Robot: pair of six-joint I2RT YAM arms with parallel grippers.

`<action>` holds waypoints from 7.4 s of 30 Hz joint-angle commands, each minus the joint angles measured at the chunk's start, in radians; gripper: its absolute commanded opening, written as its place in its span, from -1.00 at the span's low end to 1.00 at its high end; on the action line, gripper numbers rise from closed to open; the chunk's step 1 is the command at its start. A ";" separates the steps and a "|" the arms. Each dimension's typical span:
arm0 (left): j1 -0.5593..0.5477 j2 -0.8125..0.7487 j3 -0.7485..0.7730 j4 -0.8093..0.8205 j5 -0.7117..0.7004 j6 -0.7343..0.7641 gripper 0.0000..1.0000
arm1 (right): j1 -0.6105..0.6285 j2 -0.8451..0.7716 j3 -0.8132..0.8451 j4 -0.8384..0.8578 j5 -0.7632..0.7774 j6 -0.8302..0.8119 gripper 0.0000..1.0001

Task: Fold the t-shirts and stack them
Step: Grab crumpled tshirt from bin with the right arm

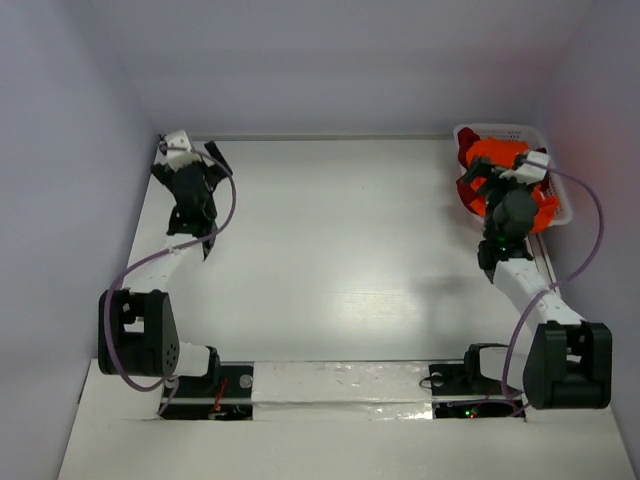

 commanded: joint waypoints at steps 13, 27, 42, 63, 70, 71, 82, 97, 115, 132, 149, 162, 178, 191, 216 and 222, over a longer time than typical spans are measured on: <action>-0.013 -0.136 0.418 -0.492 0.559 -0.418 0.98 | 0.001 -0.266 0.428 -0.497 0.014 0.300 1.00; 0.001 -0.215 0.440 -0.364 0.955 -0.492 0.98 | 0.001 -0.338 0.417 -0.668 0.096 0.524 1.00; 0.001 -0.237 0.457 -0.467 0.769 -0.541 0.98 | 0.001 0.136 0.935 -1.180 0.313 0.397 0.88; -0.018 -0.194 0.587 -0.756 0.585 -0.527 0.98 | -0.056 0.349 0.965 -1.489 0.198 0.638 0.64; -0.018 -0.162 0.665 -0.805 0.553 -0.493 0.98 | -0.129 0.345 0.890 -1.485 0.172 0.682 0.61; -0.018 -0.163 0.667 -0.809 0.553 -0.493 0.98 | -0.142 0.342 0.879 -1.484 0.164 0.684 0.61; -0.018 -0.137 0.727 -0.832 0.528 -0.481 0.98 | -0.151 0.346 0.788 -1.451 0.116 0.676 0.58; -0.018 -0.134 0.740 -0.839 0.521 -0.475 0.98 | -0.169 0.357 0.752 -1.437 0.101 0.733 0.57; -0.018 -0.156 0.747 -0.863 0.495 -0.447 0.98 | -0.226 0.438 0.817 -1.392 0.083 0.649 0.50; -0.018 -0.151 0.743 -0.854 0.504 -0.455 0.98 | -0.226 0.455 0.859 -1.368 0.052 0.606 0.48; -0.018 -0.139 0.793 -0.889 0.493 -0.449 0.98 | -0.226 0.389 0.719 -1.322 -0.008 0.684 0.43; -0.018 -0.140 0.783 -0.891 0.502 -0.450 0.98 | -0.226 0.348 0.774 -1.352 0.069 0.618 0.29; -0.018 -0.145 0.794 -0.908 0.498 -0.441 0.98 | -0.226 0.397 0.761 -1.334 0.064 0.606 0.17; -0.018 -0.148 0.808 -0.928 0.492 -0.433 0.98 | -0.226 0.448 0.767 -1.326 0.060 0.613 0.15; -0.018 -0.139 0.793 -0.920 0.504 -0.440 0.98 | -0.226 0.429 0.822 -1.343 0.089 0.563 -1.00; -0.018 -0.137 0.779 -0.909 0.499 -0.441 0.98 | -0.226 0.415 0.853 -1.336 0.035 0.550 -1.00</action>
